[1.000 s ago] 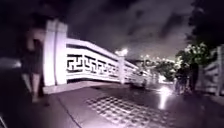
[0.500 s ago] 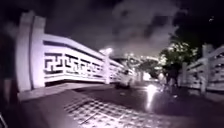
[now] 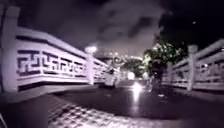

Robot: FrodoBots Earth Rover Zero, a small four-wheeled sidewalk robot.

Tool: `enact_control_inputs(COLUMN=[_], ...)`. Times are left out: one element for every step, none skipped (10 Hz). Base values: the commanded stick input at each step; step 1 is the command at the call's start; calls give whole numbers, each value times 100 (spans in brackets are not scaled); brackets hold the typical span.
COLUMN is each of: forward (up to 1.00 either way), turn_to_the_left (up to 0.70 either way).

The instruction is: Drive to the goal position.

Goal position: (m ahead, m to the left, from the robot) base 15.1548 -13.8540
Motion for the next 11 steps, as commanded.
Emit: enact_control_inputs(forward=[38, 38, 38, 38, 38, 38, 38, 38, 38, 38, 38], turn_to_the_left=[0, 0, 0, 0, 0, 0, 0, 0, 0, 0, 0])
